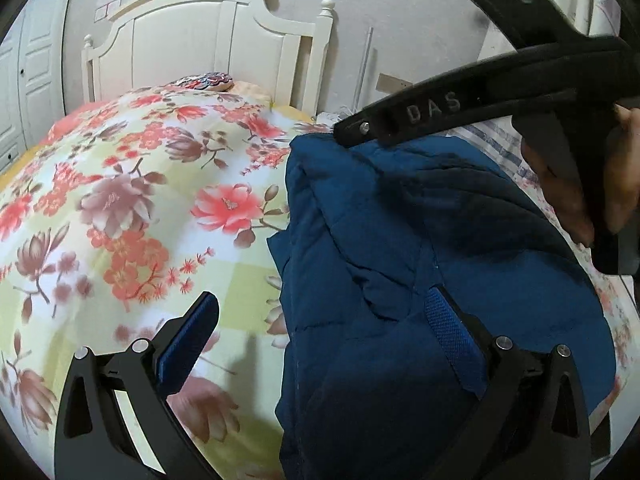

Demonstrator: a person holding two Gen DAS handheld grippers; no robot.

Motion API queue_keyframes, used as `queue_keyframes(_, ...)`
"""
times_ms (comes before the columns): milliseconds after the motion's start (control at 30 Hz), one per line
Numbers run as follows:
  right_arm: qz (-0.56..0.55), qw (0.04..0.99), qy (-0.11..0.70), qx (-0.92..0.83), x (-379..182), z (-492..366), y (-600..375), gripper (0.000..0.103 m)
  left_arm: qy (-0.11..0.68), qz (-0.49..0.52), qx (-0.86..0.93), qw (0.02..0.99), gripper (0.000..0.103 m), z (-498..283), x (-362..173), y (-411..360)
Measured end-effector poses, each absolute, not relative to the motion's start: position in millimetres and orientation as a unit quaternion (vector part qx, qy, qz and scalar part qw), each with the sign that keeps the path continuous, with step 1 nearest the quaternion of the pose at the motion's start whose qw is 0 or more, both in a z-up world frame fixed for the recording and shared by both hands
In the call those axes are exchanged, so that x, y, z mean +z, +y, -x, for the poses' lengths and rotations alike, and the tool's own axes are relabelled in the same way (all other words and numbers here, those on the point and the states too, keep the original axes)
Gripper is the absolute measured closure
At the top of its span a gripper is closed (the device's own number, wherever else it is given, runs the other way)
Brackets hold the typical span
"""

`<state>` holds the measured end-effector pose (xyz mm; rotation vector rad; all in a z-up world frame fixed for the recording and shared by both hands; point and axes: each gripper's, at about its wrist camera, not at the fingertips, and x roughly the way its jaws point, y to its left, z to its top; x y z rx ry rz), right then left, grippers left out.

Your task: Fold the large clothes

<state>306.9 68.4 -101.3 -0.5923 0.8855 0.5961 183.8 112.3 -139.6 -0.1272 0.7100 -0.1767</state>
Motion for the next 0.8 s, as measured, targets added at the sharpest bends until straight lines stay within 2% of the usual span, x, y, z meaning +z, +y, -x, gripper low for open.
queue_keyframes(100,0.3,0.803,0.439,0.267,-142,-311,74,0.049,0.346,0.062,-0.076,0.933,0.004,-183,-140,113)
queue_keyframes(200,0.264,0.806,0.449,0.281,-139,-317,65,0.049,0.347,0.071,-0.084,0.931,0.004,-183,-143,115)
queue_keyframes(333,0.283,0.823,0.412,0.268,-131,-301,66,0.048,0.366,0.107,-0.103,0.919,0.004,-188,-147,122)
queue_keyframes(433,0.253,0.843,0.391,0.27,-101,-281,54,0.048,0.385,0.134,-0.123,0.905,0.004,-191,-150,130)
queue_keyframes(567,0.19,0.881,0.364,0.236,-68,-253,-3,0.033,0.395,0.162,-0.142,0.893,0.004,-184,-152,140)
queue_keyframes(600,0.164,0.886,0.371,0.223,-67,-246,-21,0.033,0.395,0.169,-0.139,0.892,0.004,-179,-150,142)
queue_keyframes(667,0.118,0.895,0.371,0.219,-66,-222,-58,0.033,0.354,0.164,-0.124,0.912,0.006,-155,-128,145)
queue_keyframes(733,0.099,0.902,0.35,0.234,-67,-191,-83,0.033,0.308,0.113,-0.138,0.934,0.005,-145,-98,133)
queue_keyframes(800,0.092,0.907,0.337,0.236,-70,-163,-96,0.033,0.297,0.058,-0.161,0.94,0.005,-155,-66,110)
